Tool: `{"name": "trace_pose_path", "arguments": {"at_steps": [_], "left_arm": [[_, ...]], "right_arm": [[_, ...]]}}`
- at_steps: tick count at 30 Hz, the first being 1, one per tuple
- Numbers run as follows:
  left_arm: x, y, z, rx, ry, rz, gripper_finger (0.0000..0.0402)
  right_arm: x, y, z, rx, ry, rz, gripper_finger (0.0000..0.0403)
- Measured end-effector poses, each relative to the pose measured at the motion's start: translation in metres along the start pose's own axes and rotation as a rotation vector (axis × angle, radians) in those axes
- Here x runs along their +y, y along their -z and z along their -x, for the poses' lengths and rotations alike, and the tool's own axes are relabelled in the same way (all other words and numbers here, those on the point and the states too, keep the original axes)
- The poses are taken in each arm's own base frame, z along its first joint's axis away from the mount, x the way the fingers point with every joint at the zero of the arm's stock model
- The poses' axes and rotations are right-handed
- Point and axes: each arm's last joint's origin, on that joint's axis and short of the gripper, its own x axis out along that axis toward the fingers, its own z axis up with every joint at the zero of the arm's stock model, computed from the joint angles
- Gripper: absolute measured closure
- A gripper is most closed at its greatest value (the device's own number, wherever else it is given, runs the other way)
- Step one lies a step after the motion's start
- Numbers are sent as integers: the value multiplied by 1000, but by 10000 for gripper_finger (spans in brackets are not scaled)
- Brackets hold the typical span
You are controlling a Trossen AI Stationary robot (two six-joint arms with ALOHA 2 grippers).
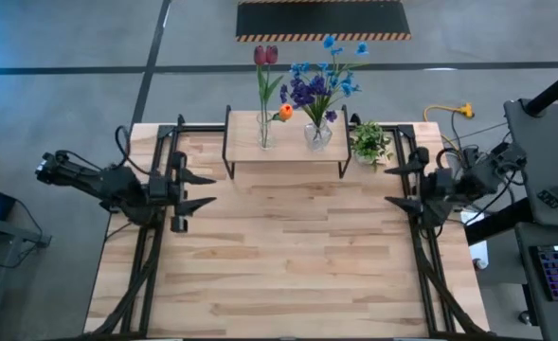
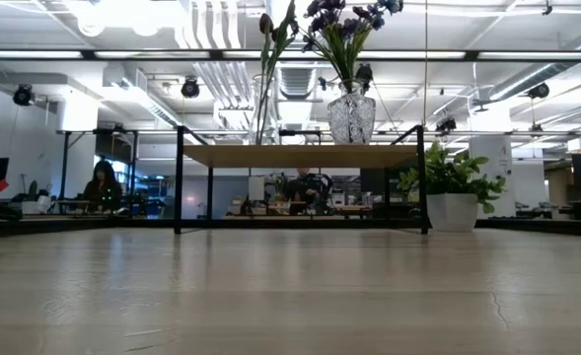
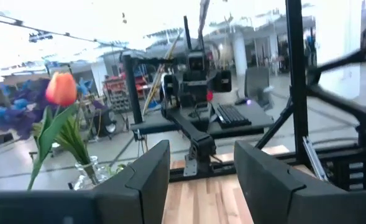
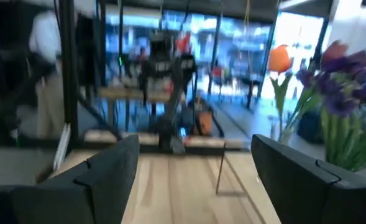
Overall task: Pick and place flowers into a vace then onto a shelf
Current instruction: Return to Home Position
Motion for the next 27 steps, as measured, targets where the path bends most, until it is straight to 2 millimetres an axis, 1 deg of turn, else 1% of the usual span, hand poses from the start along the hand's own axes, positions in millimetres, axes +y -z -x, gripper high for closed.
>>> {"name": "trace_pose_path", "arguments": {"at_steps": [3, 5, 10, 15, 21, 24, 26, 27], "left_arm": [[0, 19, 10, -65, -15, 30, 238], [-1, 34, 15, -93, -21, 44, 238], [-4, 74, 29, -95, -19, 103, 238], [-3, 100, 45, -142, -29, 167, 238], [-1, 122, 60, -212, -39, 198, 238], [0, 128, 68, -263, -18, 211, 238], [0, 130, 72, -311, 21, 218, 238], [-2, 134, 71, -290, 51, 207, 238]], "right_arm": [[-6, 13, 9, -93, -35, -29, 101], [-8, 24, 13, -125, -57, -46, 101], [-9, 52, 15, -123, -50, -111, 101], [-7, 74, 14, -144, -59, -160, 101], [-9, 92, 16, -170, -37, -178, 101], [-12, 94, 20, -197, -24, -189, 101], [-14, 95, 22, -222, -44, -177, 101], [-15, 94, 24, -233, -50, -175, 101]]}}
